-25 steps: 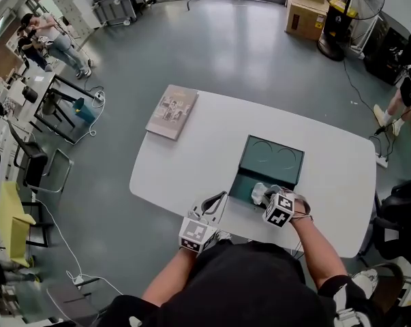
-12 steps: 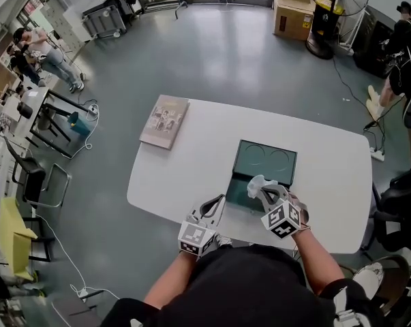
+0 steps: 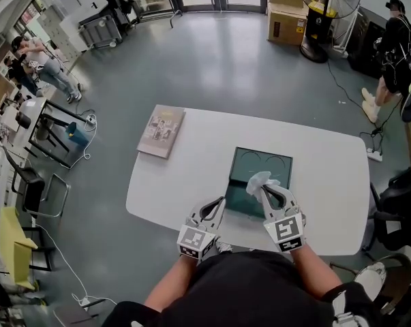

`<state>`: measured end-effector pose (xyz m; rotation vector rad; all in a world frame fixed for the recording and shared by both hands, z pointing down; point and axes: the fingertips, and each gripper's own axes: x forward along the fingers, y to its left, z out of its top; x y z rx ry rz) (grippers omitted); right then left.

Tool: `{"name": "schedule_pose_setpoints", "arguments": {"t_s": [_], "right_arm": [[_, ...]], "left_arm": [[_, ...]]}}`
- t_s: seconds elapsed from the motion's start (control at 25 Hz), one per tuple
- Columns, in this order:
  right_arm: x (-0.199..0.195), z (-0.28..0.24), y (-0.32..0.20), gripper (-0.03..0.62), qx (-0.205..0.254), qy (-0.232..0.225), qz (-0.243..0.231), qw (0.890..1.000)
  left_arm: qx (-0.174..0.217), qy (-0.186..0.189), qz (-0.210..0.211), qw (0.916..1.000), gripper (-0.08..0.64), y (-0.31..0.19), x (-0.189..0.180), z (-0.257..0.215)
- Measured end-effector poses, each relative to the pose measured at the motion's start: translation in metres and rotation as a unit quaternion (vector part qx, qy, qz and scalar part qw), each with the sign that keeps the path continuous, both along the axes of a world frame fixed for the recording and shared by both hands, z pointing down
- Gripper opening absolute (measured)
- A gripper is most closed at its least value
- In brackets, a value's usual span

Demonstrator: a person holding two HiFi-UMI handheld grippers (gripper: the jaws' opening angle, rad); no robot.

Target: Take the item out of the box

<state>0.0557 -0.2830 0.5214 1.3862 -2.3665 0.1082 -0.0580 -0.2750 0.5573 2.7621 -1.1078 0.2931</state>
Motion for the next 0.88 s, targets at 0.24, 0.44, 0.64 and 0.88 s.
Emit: {"name": "schedule_pose_setpoints", "arguments": {"t_s": [0.24,0.44,0.64,0.88], "right_arm": [[0.006,-0.036,0.002,0.011,0.067,-0.053,0.028,0.996],[0.015,-0.069,0.006,0.011,0.103,-0.09,0.045,0.99],[0.029,-0.081,0.004,0.006,0.132,-0.095,0.066,0.985],[0.039,-0.083,0.006,0.006,0.143,-0.097,0.076,0.982]], "left_arm": [[0.006,-0.002,0.001,1.0,0.012,-0.006,0.001,-0.006],[0.006,-0.003,-0.011,0.9999,0.012,-0.014,-0.01,-0.005],[0.018,0.002,-0.01,0.9998,0.012,-0.021,-0.011,-0.008],[0.031,0.009,-0.017,0.9993,0.012,-0.022,-0.007,-0.027]]}}
